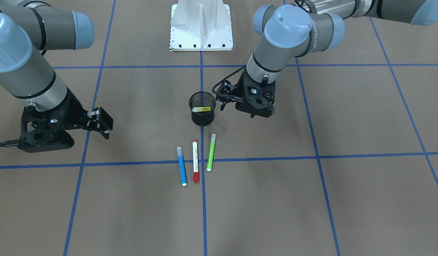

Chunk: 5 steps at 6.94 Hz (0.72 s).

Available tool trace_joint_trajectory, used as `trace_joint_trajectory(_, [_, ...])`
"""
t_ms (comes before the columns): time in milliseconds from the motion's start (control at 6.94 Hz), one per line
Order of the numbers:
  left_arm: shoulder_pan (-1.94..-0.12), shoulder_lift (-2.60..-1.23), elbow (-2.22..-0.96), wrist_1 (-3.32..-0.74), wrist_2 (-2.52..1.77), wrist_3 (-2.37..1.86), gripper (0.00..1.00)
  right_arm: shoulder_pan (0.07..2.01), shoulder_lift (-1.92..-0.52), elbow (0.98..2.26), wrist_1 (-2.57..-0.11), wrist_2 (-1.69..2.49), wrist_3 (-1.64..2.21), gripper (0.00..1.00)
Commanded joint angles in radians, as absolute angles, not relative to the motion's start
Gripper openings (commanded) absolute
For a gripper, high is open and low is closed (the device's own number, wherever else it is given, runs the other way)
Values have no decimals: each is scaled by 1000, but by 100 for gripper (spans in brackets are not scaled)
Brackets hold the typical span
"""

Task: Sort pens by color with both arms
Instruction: 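Move the left gripper over the cup toward the yellow highlighter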

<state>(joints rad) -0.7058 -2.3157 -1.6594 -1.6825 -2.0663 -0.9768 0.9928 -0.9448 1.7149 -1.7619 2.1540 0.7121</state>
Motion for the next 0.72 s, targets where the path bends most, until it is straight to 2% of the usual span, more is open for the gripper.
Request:
trace_joint_trajectory(0, [-654,-2384,-1614,-1681,-2020,-976,99,993,-950,1713,-1761,2151,710,99])
trace_joint_trajectory(432, [-589,-2431,-1566,-1683,-1976,-977,88,992,-948,1712,-1763,2143,710,99])
trace_joint_trajectory(576, [-562,-2453,-1548,-1684,-1941,-980,79,997,-959,1710,-1763,2140,709,99])
